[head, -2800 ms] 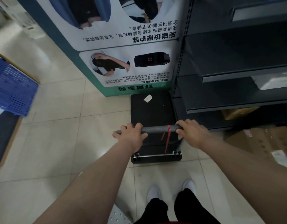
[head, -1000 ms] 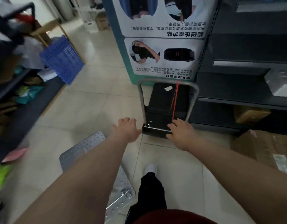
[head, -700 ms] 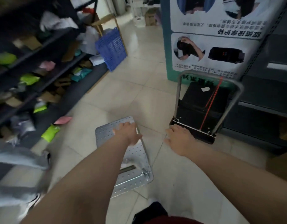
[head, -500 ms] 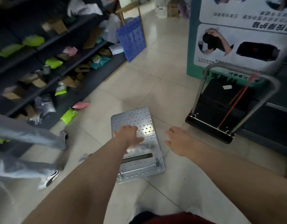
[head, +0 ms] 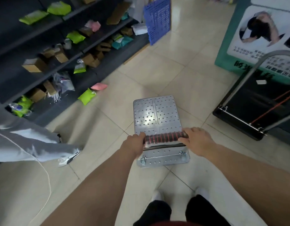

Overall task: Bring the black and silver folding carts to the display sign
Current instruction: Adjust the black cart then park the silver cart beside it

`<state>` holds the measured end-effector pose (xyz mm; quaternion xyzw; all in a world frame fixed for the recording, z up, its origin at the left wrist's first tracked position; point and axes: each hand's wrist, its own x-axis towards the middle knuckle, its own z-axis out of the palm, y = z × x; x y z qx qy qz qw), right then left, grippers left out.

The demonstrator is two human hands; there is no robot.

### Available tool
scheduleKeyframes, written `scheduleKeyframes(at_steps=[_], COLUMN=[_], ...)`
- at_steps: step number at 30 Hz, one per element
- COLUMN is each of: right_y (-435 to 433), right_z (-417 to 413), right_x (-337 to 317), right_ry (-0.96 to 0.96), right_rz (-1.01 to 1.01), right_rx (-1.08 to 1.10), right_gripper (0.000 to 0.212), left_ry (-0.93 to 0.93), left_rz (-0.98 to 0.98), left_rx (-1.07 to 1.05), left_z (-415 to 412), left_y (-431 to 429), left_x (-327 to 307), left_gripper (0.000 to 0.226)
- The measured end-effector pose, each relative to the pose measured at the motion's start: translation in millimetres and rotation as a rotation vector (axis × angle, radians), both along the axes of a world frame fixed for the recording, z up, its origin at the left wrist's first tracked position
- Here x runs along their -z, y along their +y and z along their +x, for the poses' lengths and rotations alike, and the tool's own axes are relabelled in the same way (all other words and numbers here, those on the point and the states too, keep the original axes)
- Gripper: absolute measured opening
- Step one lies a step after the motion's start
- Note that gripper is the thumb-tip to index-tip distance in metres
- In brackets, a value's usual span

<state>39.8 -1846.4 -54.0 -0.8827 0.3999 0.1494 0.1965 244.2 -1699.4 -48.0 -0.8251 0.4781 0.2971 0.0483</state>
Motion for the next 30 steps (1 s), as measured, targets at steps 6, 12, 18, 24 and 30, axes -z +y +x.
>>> scheduleKeyframes(at_steps=[6, 12, 18, 24, 30], right_y=[-8.2, -21.3, -38.2, -50.0, -55.4], right_z=[-8.4, -12.1, -22.9, -37.6, -56.0], right_x=[4.3, 5.3, 7.0, 9.7, 13.2], right_ry=[-0.040, -0.024, -0.004, -0.015, -0.026], right_rz=[0.069, 0.079, 0.037, -0.004, -0.020], right_rx=[0.060, 0.081, 0.035, 0.048, 0.096], right_gripper=[0.044, 0.038, 0.035, 0.037, 0.034], left_ry=[-0.044, -0.150, -0.125, -0.187, -0.118], left_rz=[-0.090, 0.010, 0.026, -0.014, 0.014], left_rx=[0.067, 0.030, 0.096, 0.114, 0.155], left_z=[-11.1, -24.4, -25.3, -34.7, -42.3], left_y=[-14.9, -32.2, -52.7, -78.1, -104.6], left_x=[3.0, 10.3, 5.8, 4.2, 5.7], left_gripper=[0.051, 0.056, 0.049, 0.042, 0.045])
